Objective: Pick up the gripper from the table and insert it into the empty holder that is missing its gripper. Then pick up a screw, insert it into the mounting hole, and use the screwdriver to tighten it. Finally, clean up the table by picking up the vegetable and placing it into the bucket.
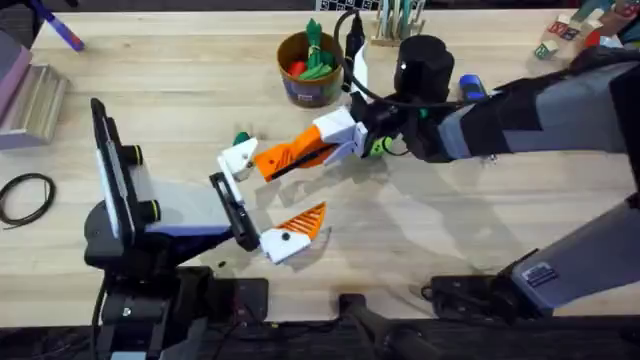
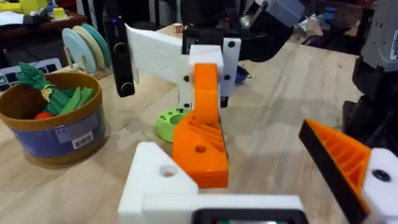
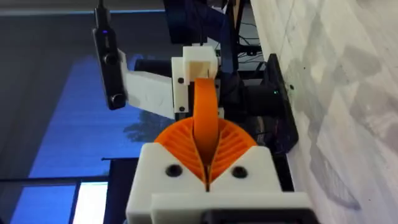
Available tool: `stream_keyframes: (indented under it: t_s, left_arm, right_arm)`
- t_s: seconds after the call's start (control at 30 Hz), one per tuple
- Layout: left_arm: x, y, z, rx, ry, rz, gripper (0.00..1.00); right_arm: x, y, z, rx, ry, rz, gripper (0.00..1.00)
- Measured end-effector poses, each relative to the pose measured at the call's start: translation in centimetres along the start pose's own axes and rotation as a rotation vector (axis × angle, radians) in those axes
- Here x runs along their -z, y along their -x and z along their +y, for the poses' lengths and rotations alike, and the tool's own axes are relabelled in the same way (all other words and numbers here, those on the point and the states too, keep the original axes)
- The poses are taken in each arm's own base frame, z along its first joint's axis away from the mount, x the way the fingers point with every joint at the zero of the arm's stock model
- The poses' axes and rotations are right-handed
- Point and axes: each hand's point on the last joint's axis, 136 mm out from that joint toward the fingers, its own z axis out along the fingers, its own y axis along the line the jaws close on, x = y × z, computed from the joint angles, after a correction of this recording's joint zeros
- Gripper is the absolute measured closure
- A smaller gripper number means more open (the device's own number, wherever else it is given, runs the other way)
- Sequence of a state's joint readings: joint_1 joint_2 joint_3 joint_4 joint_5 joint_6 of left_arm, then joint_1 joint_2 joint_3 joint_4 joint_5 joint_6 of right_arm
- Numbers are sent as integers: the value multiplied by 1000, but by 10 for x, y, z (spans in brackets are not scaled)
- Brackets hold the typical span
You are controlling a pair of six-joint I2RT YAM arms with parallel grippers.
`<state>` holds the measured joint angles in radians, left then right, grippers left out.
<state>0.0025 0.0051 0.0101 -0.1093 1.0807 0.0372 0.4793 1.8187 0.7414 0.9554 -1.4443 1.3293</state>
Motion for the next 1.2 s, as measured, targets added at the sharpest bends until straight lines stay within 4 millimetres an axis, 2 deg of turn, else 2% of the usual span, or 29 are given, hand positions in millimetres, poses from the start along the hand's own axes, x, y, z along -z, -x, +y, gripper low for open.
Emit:
stream_keyframes:
  t_s: [0.47, 0.8, 0.97, 1.2]
  left_arm:
    - [0, 0, 0, 0, -1, 0, 15]
    - [0, 0, 1, 0, 4, 0, 15]
    - [0, 0, 0, 0, 3, 0, 16]
    - [0, 0, 0, 10, -1, 0, 15]
  right_arm:
    - [2, -4, 16, -8, -32, -50, 993]
    - [2, 0, 18, 74, -41, -76, 993]
    - [3, -1, 28, 171, -19, -83, 993]
    - [3, -1, 23, 130, -15, -85, 993]
